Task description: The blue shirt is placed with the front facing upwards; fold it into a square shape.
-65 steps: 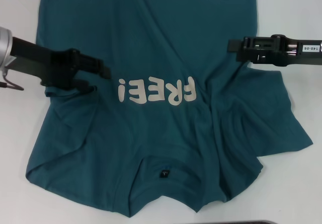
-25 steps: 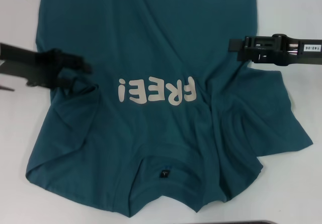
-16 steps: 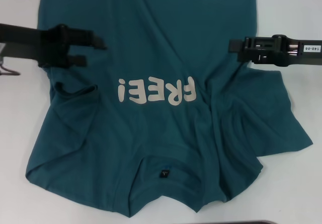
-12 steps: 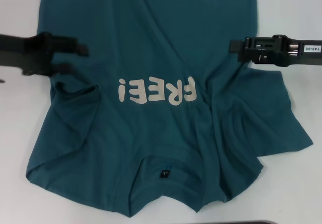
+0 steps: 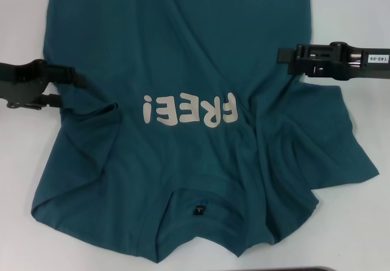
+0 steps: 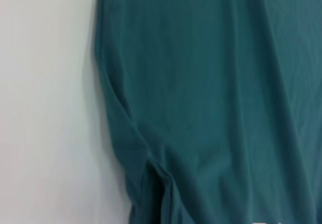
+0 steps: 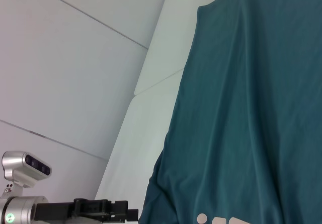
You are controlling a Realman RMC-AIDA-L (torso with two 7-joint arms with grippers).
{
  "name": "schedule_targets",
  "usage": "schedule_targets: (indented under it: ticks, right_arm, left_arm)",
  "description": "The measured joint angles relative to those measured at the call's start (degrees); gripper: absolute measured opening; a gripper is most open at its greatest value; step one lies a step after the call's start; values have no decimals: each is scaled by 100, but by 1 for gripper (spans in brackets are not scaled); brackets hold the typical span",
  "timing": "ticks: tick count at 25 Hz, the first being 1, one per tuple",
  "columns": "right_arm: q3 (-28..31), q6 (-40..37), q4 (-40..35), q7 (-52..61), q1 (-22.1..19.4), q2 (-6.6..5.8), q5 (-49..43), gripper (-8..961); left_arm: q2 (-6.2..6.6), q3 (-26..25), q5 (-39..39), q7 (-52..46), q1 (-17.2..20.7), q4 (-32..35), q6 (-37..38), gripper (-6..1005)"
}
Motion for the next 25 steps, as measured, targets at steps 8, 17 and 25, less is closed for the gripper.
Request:
schedule_targets:
  ticks: [8, 17, 25]
  right_arm:
    - [0, 0, 0, 0, -11, -9, -10, 807]
    - [0, 4, 0, 0, -1, -9, -5, 807]
    - [0, 9, 0, 0, -3, -9, 3, 805]
  left_arm:
    - [16, -17, 53, -83, 75, -211, 11, 767]
    - [-135, 41, 302, -94, 30, -150, -31, 766]
    - [-256, 228, 268, -69, -241, -5, -149, 767]
